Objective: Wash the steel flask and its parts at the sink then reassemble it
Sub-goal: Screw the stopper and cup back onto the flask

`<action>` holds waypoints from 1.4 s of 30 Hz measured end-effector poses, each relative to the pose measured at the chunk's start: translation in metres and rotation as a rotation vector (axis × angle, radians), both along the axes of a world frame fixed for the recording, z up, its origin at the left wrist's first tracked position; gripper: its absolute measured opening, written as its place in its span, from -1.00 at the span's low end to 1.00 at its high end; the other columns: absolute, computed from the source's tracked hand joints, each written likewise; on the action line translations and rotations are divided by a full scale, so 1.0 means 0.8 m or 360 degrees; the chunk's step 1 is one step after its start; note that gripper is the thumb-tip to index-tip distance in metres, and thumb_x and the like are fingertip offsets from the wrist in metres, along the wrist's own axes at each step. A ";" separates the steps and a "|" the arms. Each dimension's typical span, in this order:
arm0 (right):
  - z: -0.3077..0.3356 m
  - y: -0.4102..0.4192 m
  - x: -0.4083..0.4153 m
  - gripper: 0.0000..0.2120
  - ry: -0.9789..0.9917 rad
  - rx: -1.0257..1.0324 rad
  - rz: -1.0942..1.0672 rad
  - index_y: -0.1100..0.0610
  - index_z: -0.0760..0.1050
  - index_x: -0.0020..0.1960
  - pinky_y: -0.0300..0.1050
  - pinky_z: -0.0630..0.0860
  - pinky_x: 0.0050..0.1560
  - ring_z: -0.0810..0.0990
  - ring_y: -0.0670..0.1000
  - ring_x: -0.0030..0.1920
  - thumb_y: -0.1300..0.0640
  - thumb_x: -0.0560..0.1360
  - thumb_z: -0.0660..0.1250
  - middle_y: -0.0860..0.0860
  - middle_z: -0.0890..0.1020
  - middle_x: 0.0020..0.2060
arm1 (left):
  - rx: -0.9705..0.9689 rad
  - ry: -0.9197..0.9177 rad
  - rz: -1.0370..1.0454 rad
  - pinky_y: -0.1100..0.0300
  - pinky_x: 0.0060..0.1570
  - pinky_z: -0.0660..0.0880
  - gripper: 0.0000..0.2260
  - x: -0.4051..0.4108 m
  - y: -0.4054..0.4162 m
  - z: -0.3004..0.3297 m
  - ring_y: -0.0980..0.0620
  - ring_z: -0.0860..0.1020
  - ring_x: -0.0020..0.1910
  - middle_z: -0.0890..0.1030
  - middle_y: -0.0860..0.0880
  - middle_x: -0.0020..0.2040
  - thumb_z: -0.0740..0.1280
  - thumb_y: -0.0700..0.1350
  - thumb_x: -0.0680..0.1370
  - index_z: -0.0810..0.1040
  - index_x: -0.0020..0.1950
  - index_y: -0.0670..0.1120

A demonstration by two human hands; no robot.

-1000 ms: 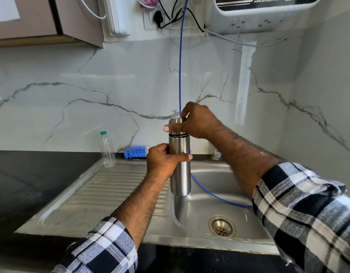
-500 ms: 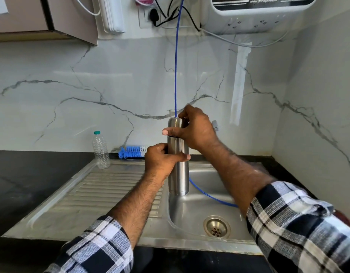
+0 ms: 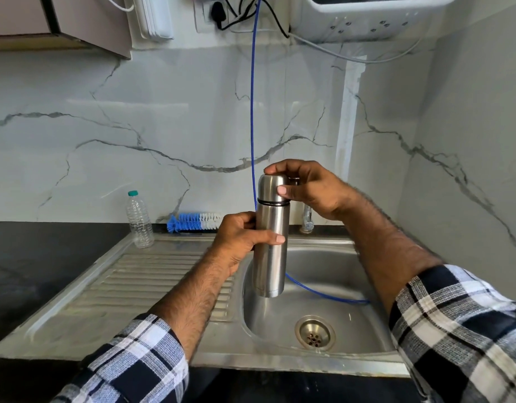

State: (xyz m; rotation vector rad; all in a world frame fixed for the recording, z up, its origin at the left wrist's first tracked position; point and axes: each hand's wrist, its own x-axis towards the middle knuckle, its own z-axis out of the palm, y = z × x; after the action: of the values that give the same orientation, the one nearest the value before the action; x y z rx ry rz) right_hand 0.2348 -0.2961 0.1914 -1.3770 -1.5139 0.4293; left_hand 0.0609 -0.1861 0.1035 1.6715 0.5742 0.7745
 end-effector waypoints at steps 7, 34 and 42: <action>-0.025 0.017 -0.015 -0.45 -0.0112 0.0105 -0.0622 -0.02 0.54 0.17 -0.15 0.65 -0.14 0.66 -0.03 -0.08 -0.10 0.31 0.72 -0.03 0.64 0.02 | 0.0027 -0.0088 0.0239 0.10 -0.08 0.70 -0.59 0.027 -0.010 -0.014 -0.01 0.77 -0.13 0.78 0.01 -0.15 0.75 -0.22 0.17 0.74 -0.05 -0.10; -0.032 0.028 0.026 -0.57 -0.0009 -0.0181 -0.0174 0.08 0.59 0.37 -0.14 0.65 0.21 0.70 -0.06 0.13 0.26 0.53 0.53 0.03 0.71 0.17 | 0.0139 0.0022 0.0194 -0.10 0.08 0.70 -0.50 0.061 0.035 -0.050 0.02 0.76 -0.08 0.78 0.05 -0.09 0.78 -0.12 0.12 0.74 0.01 -0.03; -0.037 0.048 -0.018 -0.44 -0.0687 -0.0181 -0.0953 -0.02 0.60 0.17 0.01 0.63 0.07 0.55 -0.06 -0.01 -0.26 0.32 0.65 -0.07 0.63 -0.05 | 0.0247 0.0024 0.0434 -0.11 -0.13 0.72 -0.55 0.068 0.021 -0.063 0.02 0.74 -0.25 0.74 0.09 -0.25 0.71 0.10 0.02 0.70 -0.20 -0.02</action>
State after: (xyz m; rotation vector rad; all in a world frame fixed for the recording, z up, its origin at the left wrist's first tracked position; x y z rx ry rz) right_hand 0.2206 -0.2575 0.1615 -2.0126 -1.3241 -0.1725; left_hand 0.1153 -0.1692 0.0534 1.7629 0.7798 1.0255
